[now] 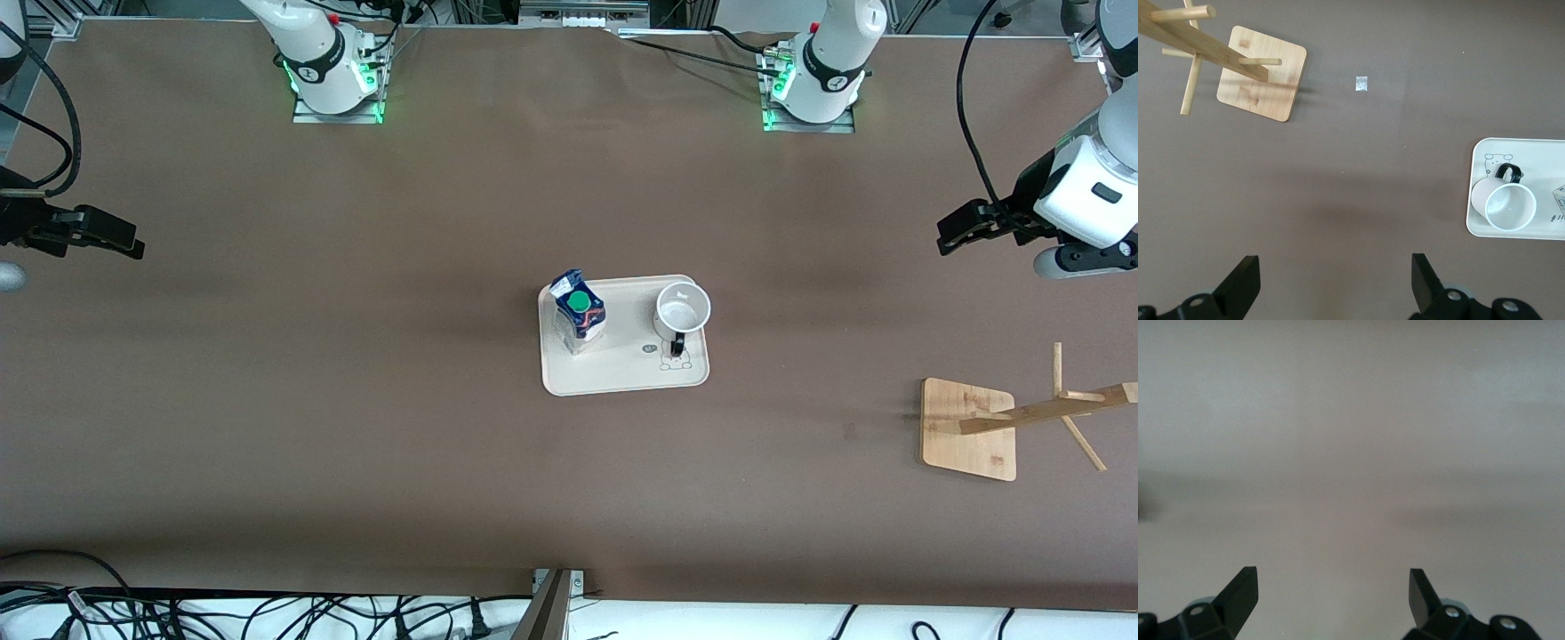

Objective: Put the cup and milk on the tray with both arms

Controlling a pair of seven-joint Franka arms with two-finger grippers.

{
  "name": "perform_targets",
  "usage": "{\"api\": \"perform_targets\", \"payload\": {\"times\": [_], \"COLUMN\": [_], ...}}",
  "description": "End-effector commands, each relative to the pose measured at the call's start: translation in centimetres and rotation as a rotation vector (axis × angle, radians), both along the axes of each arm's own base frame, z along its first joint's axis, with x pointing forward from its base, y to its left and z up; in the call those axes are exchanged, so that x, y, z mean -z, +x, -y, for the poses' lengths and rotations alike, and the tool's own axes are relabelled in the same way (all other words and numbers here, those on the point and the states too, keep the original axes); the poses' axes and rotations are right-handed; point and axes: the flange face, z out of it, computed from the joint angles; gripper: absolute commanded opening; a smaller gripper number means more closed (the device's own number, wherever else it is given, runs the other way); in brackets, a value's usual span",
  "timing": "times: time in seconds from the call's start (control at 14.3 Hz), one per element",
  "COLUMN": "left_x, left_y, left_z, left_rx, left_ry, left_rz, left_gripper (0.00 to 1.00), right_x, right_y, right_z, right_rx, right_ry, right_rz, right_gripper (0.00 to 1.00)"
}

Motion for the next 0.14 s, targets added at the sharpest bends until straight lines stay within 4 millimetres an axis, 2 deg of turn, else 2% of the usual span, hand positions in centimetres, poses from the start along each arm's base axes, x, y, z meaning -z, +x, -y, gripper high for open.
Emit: {"api": "perform_targets", "payload": {"times": [0.0, 0.07], "left_x": [-0.55, -0.5], "left_y": [-0.33, -0.31], "left_z": [-0.39, -0.63], "left_rx": [0.073, 0.11], "left_ry": [0.004, 0.001], "left_rz": [0.01, 0.006], "left_gripper": [1.0, 1.0], "right_x": [-0.34, -0.25], "right_y": [-0.31, -0.27], "right_z": [0.0, 0.1], "right_rx": [0.012, 0.013], "right_ry": [0.011, 0.012], "right_rz": [0.005, 0.004], "right_gripper": [1.0, 1.0]}}
